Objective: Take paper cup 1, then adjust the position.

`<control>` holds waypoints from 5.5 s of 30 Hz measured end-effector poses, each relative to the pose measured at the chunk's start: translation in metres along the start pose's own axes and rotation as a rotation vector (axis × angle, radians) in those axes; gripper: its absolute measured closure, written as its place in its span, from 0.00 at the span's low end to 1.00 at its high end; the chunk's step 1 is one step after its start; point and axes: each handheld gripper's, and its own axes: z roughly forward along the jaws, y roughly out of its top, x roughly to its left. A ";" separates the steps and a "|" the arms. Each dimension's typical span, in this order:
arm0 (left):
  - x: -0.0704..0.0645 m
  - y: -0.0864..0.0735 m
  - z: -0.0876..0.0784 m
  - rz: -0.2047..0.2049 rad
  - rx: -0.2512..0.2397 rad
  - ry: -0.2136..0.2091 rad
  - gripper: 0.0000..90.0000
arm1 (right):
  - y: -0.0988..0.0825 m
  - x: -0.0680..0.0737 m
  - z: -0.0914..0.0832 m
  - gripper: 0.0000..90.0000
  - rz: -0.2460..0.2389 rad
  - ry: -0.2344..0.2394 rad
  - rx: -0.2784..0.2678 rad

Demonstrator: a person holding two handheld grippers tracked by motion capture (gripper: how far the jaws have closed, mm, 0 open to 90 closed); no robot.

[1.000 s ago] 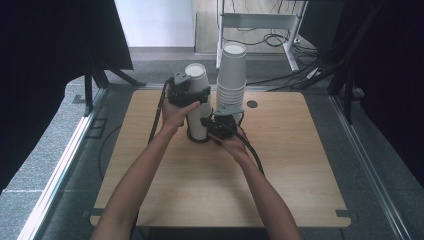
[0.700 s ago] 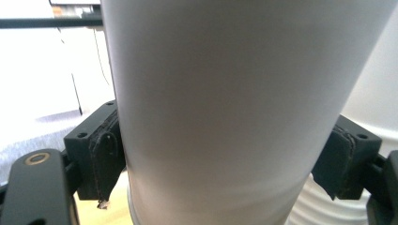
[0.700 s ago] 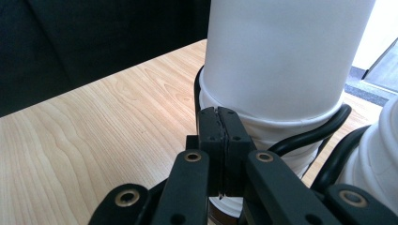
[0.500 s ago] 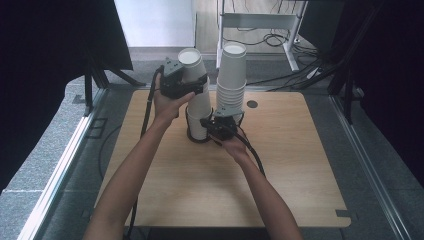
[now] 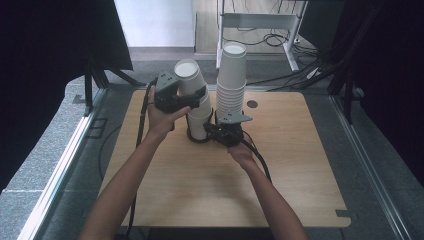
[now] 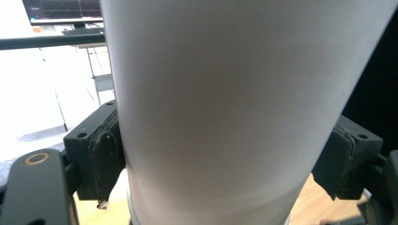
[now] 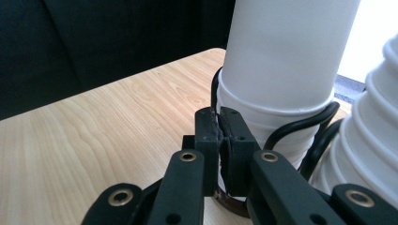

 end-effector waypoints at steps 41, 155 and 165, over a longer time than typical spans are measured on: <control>-0.053 -0.104 -0.043 0.018 0.106 -0.161 0.17 | -0.063 0.023 -0.079 0.45 0.027 -0.064 -0.088; -0.115 -0.196 -0.018 0.136 0.391 -0.281 0.10 | -0.085 0.057 -0.083 0.27 0.250 0.067 -0.188; -0.114 -0.198 -0.016 0.129 0.418 -0.289 0.11 | -0.085 0.062 -0.082 0.26 0.199 0.056 -0.180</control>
